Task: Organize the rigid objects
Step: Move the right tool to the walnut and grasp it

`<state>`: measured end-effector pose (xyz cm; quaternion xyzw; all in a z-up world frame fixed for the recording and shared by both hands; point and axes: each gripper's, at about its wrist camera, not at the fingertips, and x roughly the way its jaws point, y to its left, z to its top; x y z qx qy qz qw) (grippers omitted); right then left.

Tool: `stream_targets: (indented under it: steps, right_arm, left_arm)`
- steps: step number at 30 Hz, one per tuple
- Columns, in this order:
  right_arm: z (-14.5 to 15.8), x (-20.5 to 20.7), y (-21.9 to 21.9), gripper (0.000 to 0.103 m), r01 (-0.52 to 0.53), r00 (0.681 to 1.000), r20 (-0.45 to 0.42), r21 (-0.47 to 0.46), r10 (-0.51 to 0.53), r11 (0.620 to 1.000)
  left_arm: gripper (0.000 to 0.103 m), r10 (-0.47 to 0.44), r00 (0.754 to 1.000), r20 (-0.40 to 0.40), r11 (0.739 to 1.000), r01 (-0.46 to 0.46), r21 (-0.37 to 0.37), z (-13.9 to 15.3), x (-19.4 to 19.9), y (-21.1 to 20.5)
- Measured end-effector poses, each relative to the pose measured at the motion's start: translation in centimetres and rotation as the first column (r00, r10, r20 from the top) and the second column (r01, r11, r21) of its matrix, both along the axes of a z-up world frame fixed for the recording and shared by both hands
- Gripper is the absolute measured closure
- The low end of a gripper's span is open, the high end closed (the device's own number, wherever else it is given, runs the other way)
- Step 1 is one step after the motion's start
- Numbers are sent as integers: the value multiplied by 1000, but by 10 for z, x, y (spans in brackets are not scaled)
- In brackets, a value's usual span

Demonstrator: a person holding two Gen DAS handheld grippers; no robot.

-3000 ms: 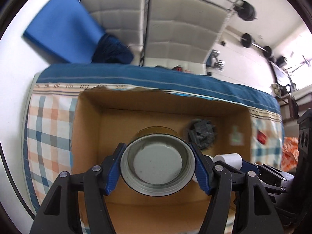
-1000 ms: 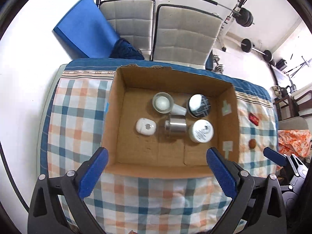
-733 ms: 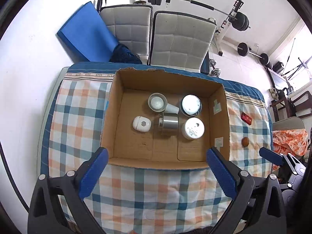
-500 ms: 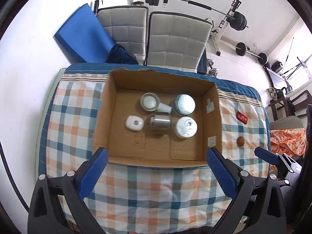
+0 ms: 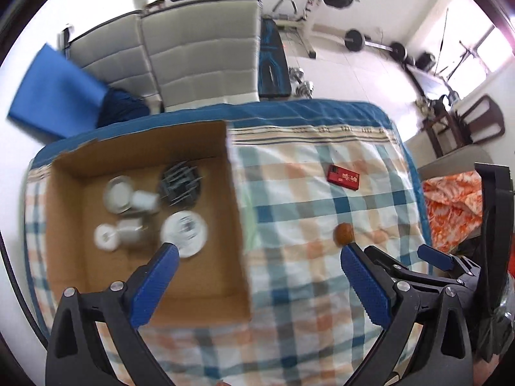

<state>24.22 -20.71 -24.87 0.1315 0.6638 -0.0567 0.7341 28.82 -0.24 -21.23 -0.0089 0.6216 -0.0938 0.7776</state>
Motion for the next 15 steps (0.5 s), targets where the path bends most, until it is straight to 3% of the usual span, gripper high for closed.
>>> stream_targets:
  steps: [7, 13, 15]
  right_arm:
    - [-85, 22, -48, 2, 78, 992, -107, 57, -71, 995]
    - [-140, 32, -46, 19, 100, 981, -177, 143, -74, 985]
    - [-156, 34, -46, 37, 112, 976, -205, 155, -79, 982]
  left_arm:
    - [0, -7, 995, -100, 996, 16, 89, -74, 43, -54]
    - [0, -16, 988, -156, 990, 38, 136, -108, 58, -70]
    - [0, -17, 986, -168, 984, 46, 171, -117, 62, -72]
